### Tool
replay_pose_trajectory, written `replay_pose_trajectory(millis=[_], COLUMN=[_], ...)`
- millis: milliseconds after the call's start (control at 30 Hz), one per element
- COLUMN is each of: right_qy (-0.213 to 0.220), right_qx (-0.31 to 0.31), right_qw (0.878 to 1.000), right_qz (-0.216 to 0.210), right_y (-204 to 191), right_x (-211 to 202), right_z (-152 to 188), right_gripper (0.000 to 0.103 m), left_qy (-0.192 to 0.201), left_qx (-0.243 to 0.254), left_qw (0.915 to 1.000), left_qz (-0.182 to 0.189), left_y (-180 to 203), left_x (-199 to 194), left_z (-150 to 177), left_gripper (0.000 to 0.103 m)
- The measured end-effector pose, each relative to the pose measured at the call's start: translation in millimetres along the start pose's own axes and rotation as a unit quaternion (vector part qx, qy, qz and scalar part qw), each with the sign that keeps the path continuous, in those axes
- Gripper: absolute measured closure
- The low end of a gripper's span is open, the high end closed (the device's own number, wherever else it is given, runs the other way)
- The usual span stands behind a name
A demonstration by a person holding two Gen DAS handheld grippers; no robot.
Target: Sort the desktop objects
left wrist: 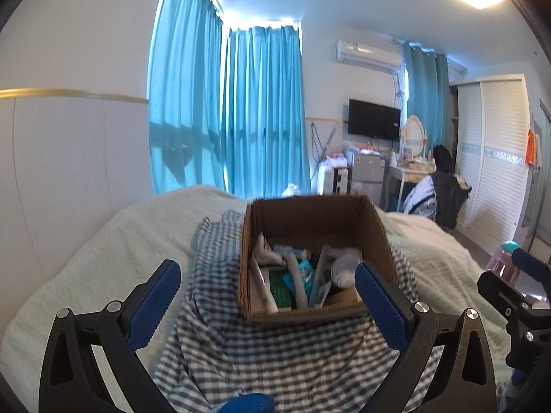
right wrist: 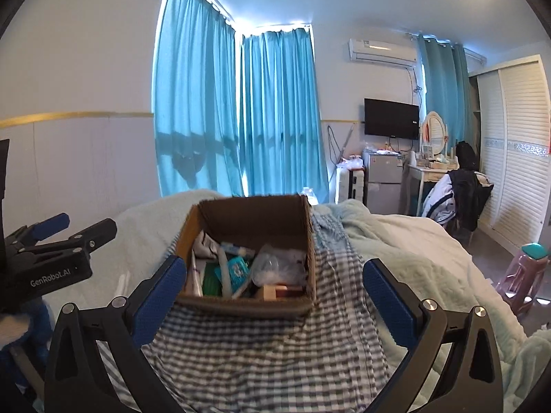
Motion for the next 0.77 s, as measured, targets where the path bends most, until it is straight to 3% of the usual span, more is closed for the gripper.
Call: replay_pose_trajectory(millis=[267,400,767], right_qy=[-0.025,-0.034,-0.048], right_qx=[-0.002,0.002,0.000], right_qw=[1.000,0.999,0.999], right_qz=[0.006,0.006,0.004], right_y=[7.6,11.8,4.0], right_x=[18.3,25.4,32.2], right_z=[43.9,48.5,55.5], right_gripper=[0.000,0.000,0.000], left_qy=[-0.035,-0.051,-0.050], left_qx=[0.003,0.011,0.018], left_qw=[0.9994,0.9986,0.9985], left_qz=[0.002,0.013,0.005], left_y=[4.4,10.7,11.8], left_x=[24.3,32.2,26.3], left_z=[33.6,46.2,49.4], left_gripper=[0.000,0.000,0.000])
Point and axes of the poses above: each gripper's, at about its wrist camera, not at the fingertips, and x roughly the way its jaws point, y to its right, z to its underside, the point moved 7 cm from there along x, roughly the way its jaws point, and after that the axes turned 5 degrees about -x, right-handed, at the moved point
